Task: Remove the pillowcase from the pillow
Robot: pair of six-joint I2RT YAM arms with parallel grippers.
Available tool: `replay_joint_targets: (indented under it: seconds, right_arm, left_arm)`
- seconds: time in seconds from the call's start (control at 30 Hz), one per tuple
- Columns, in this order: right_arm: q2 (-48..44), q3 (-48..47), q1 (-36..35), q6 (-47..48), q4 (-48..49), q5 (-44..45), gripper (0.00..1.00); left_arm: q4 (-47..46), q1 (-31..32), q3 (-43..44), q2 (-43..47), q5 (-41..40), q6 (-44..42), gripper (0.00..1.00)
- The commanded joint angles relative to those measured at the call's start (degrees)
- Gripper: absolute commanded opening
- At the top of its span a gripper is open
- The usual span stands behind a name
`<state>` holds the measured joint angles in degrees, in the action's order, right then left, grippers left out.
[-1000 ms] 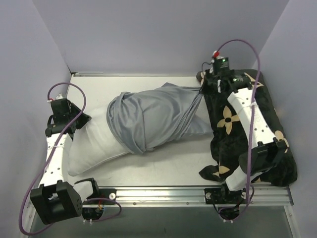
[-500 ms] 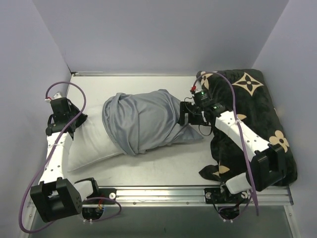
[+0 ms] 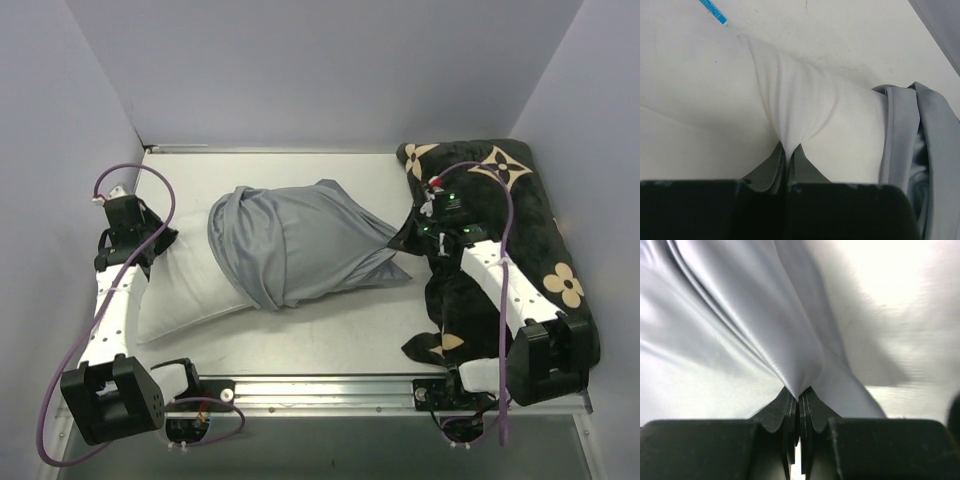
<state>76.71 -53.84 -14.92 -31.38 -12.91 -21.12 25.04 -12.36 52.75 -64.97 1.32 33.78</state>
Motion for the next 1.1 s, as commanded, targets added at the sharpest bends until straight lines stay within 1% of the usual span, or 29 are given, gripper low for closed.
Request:
replay_joint_targets:
  seconds: [0.0,0.07,0.1,0.13,0.2,0.23,0.37,0.43,0.53,0.57,0.6,0.63,0.67,0.7,0.77,0.8,0.83,0.87,0.9,0.93,0.97,1.0,1.07]
  right_arm:
    - [-6.3,-1.9,5.9,1.3,-3.8,2.7,0.00]
    - [-7.7,-5.5,9.5,2.5,-7.9,6.4,0.00]
    - [-8.1,-6.4,11.2,2.9,-9.0,7.1,0.00]
    - [-8.4,-7.2,14.7,2.6,-9.7,6.9,0.00]
    - [-9.7,-9.3,19.6,2.1,-10.4,5.0,0.00]
    - [-10.0,-10.0,23.8,1.9,-10.7,4.4,0.00]
    - [-10.3,-13.6,31.2,0.5,-12.0,0.7,0.00]
    - [-9.3,-15.2,32.3,0.2,-12.3,0.3,0.00]
    - [-8.2,-15.7,32.1,0.0,-12.2,1.1,0.00]
    - [-7.8,-15.9,31.3,1.0,-12.4,2.6,0.00]
    - [-7.6,-16.3,28.0,2.2,-12.8,4.4,0.00]
    - [-6.8,-17.9,25.0,3.4,-14.5,8.9,0.00]
    - [-6.0,-19.2,21.6,6.6,-15.7,11.1,0.00]
    - [-5.1,-20.4,14.3,7.6,-17.0,13.7,0.01]
    - [-3.9,-21.2,7.7,9.2,-18.7,20.9,0.08]
    - [-3.8,-21.2,2.1,9.8,-18.6,23.8,0.24]
    - [-3.2,-21.2,-0.1,10.2,-18.6,24.6,0.30]
    - [-2.2,-21.6,-2.5,10.7,-18.7,25.2,0.39]
    - [-1.6,-22.0,-4.3,11.6,-18.7,25.3,0.54]
    - [-0.3,-22.6,-7.4,11.9,-19.3,25.9,0.59]
    - [-0.2,-23.0,-8.7,12.3,-19.6,26.7,0.63]
    - [-0.2,-23.3,-9.9,12.7,-19.5,26.1,0.71]
    - [-0.2,-23.8,-13.3,12.1,-18.1,22.8,0.75]
  left_arm:
    - [-3.1,-1.4,2.8,-1.4,-4.3,-0.5,0.00]
    - [-3.2,-2.0,3.8,-2.1,-4.3,-0.6,0.00]
    - [-3.1,-2.1,4.2,-2.4,-4.3,-0.6,0.00]
    - [-3.0,-2.1,4.5,-3.1,-4.5,-0.9,0.00]
    - [-2.5,-2.2,5.5,-3.5,-4.7,-1.4,0.00]
    - [-2.1,-2.2,5.8,-3.8,-4.9,-1.7,0.00]
    - [-2.1,-2.2,5.4,-4.6,-5.4,-2.3,0.00]
    - [-2.1,-2.2,5.2,-5.0,-5.5,-2.3,0.00]
    - [-1.9,-2.2,5.5,-5.1,-6.6,-2.8,0.00]
    - [-1.8,-2.2,5.6,-5.0,-6.9,-3.0,0.00]
    - [-1.8,-2.1,5.9,-4.8,-6.5,-3.1,0.00]
    - [-2.1,-1.9,6.1,-4.9,-6.2,-3.1,0.00]
    - [-2.3,-1.4,6.4,-5.1,-6.1,-3.4,0.00]
    - [-2.2,-0.9,6.8,-5.3,-6.5,-3.5,0.00]
    - [-1.9,0.0,8.4,-6.1,-6.7,-4.4,0.00]
    - [-1.7,0.2,9.0,-6.4,-6.9,-4.7,0.00]
    - [-1.1,0.4,9.6,-6.7,-7.7,-4.9,0.00]
    - [-1.0,0.7,10.3,-6.7,-7.9,-5.3,0.00]
    - [-1.0,0.8,10.5,-6.7,-7.8,-5.4,0.00]
    - [-1.0,0.9,10.6,-6.7,-7.7,-5.5,0.00]
    - [-1.0,1.2,10.6,-6.7,-7.6,-5.5,0.00]
    - [-1.0,1.7,10.5,-6.7,-7.4,-5.7,0.00]
    - [-1.0,2.3,10.5,-6.9,-6.9,-6.4,0.00]
